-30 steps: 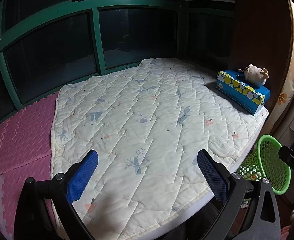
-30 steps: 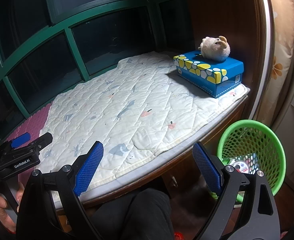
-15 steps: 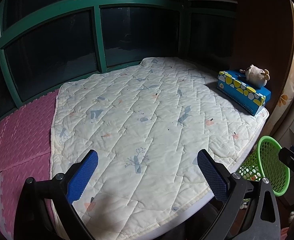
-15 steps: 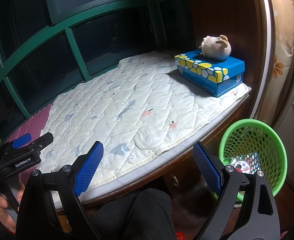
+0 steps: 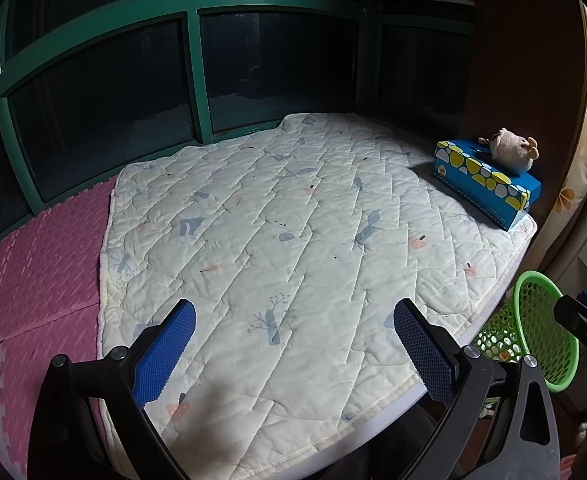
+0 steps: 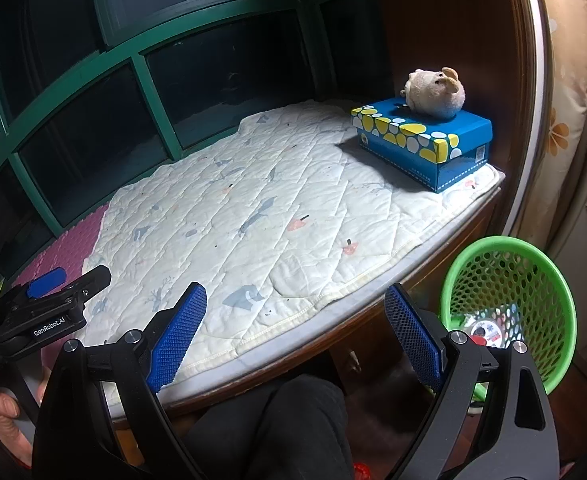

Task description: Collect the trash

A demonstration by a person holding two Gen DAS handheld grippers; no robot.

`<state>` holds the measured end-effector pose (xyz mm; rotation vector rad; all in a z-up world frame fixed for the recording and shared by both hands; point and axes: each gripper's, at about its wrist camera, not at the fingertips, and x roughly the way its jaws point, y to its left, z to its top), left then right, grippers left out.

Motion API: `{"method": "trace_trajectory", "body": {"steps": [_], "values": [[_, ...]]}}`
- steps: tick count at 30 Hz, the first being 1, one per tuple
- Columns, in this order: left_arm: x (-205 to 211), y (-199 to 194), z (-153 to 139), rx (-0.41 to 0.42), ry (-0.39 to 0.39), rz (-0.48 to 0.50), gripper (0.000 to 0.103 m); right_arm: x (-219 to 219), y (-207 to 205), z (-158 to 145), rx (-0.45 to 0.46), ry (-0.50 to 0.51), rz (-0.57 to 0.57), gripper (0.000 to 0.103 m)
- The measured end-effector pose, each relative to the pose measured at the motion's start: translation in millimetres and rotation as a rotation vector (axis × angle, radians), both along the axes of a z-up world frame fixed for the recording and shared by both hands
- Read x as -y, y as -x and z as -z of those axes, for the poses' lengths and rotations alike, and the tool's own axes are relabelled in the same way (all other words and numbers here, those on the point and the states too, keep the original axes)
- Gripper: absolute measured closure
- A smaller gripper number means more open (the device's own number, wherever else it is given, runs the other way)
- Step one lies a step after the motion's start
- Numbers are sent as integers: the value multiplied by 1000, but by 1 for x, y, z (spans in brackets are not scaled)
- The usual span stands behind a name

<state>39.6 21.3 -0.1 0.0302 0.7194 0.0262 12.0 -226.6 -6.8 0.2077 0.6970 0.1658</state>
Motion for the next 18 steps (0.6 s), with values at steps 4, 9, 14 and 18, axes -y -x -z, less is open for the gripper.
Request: {"method": "trace_trajectory", "body": {"steps": [4, 9, 14, 18], "values": [[0, 0, 0, -2, 4, -1, 7, 0, 0, 1, 0, -1, -1, 13], [0, -1, 1, -6, 4, -3, 7, 0, 0, 1, 0, -4, -2, 13], [1, -1, 2, -10, 8, -1, 7, -2, 0, 1, 0, -5, -5, 13], [2, -1, 3, -11, 8, -8, 7, -2, -1, 2, -2, -7, -8, 13]]}}
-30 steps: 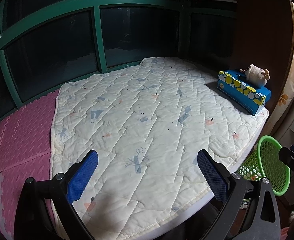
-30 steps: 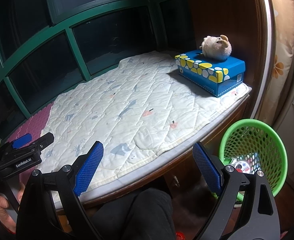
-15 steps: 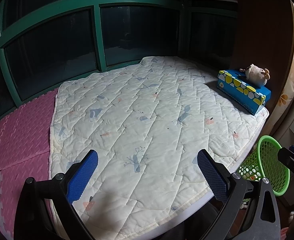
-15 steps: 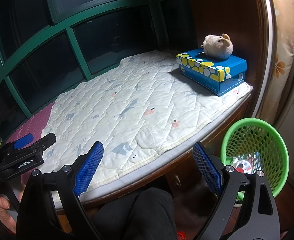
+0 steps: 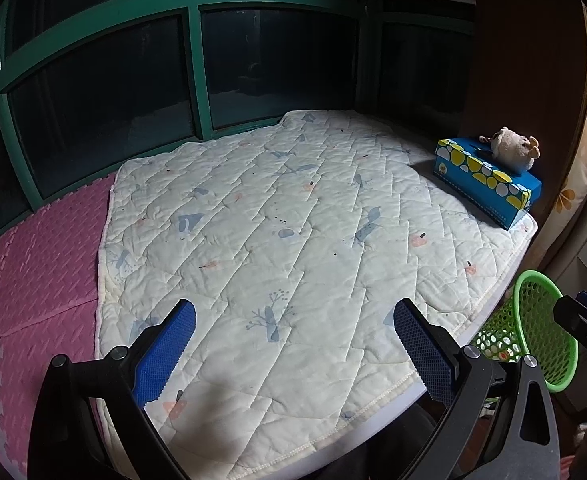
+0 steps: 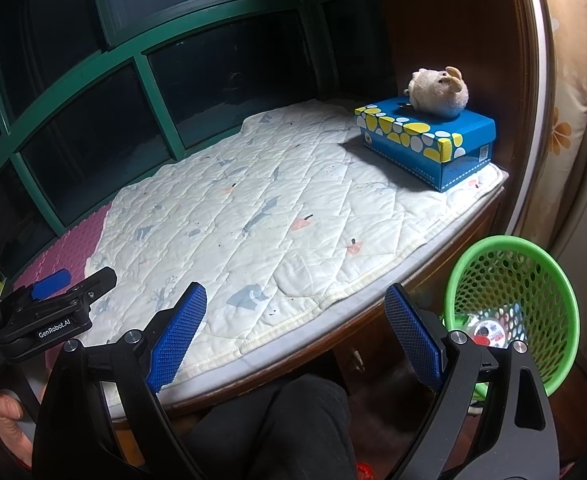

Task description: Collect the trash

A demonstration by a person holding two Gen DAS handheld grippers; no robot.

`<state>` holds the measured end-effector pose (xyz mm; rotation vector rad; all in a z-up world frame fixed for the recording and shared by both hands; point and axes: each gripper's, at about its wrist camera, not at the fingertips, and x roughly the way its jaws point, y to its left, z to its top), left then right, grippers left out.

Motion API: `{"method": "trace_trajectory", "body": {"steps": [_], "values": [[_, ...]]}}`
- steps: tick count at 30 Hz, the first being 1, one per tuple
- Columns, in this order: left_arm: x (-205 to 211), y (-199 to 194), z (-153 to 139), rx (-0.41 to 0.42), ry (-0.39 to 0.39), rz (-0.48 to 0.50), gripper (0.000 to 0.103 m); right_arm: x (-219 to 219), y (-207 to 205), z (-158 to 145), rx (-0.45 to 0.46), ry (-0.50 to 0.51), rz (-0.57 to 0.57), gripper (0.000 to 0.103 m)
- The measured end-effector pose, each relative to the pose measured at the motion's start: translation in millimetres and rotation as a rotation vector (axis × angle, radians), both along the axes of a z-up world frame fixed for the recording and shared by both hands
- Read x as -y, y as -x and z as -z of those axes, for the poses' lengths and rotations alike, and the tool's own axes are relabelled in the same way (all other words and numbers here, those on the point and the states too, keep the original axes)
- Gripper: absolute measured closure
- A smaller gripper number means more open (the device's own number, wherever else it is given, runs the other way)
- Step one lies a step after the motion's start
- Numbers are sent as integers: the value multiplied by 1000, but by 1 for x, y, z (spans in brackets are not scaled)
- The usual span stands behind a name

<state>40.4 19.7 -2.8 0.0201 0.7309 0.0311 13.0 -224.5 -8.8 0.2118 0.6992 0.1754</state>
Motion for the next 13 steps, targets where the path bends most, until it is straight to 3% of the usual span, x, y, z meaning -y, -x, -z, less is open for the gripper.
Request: {"method": "trace_trajectory", "body": {"steps": [13], "values": [[1, 0, 3, -11, -4, 1, 7, 3, 2, -1, 5, -5, 5, 13]]}}
